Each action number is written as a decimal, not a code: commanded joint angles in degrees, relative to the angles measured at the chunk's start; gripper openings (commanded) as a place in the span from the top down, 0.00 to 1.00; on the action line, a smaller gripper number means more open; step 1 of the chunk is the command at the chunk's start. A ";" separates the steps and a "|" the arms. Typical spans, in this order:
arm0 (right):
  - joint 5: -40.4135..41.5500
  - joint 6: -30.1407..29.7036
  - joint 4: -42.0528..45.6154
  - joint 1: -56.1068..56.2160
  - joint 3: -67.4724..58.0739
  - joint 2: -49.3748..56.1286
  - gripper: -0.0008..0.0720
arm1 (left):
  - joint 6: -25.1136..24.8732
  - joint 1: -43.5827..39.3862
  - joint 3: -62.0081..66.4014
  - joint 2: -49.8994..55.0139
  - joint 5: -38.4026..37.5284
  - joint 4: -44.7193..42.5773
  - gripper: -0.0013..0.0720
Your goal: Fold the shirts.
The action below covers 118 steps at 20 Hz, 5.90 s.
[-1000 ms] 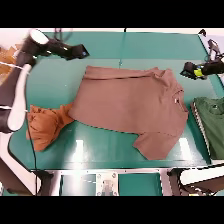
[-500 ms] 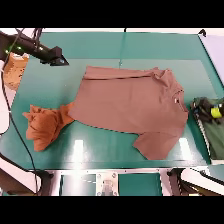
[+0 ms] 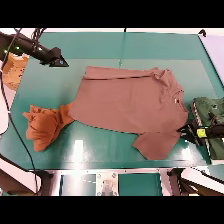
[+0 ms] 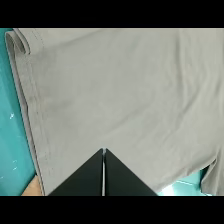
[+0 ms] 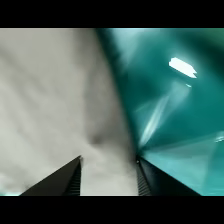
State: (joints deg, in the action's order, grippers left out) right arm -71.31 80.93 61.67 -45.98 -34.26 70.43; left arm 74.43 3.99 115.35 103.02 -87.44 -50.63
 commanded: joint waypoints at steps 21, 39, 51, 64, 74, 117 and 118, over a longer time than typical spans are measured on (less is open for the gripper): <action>6.03 0.81 4.28 1.99 -23.19 5.01 0.97 | 9.44 -6.43 -43.87 -13.00 4.02 -19.61 0.95; 5.64 -1.86 -1.07 3.91 -23.17 5.25 0.97 | 15.30 7.23 -49.44 -13.79 -0.33 -46.60 0.95; 5.49 -2.12 -1.44 4.37 -23.17 5.27 0.97 | 4.39 -10.08 -61.07 -23.17 18.29 -5.44 0.33; 5.44 -2.12 -1.46 4.37 -23.17 5.29 0.97 | -5.14 -24.13 -72.61 -21.94 31.06 9.33 0.33; 1.36 -2.12 -5.53 5.03 -24.22 -2.29 0.97 | -4.68 -15.26 -58.34 -30.21 15.93 5.29 0.95; 21.88 -13.66 -27.87 20.65 -58.31 37.31 0.97 | -7.54 -3.10 -26.51 -0.79 49.16 6.36 0.95; 19.98 -13.64 -25.62 20.24 -58.31 37.29 0.97 | -7.48 -3.10 -26.51 -0.20 48.26 5.81 0.95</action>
State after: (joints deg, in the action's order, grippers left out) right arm -48.31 67.46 33.01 -25.30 -89.12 104.88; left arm 67.37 0.97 88.64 100.79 -39.81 -43.70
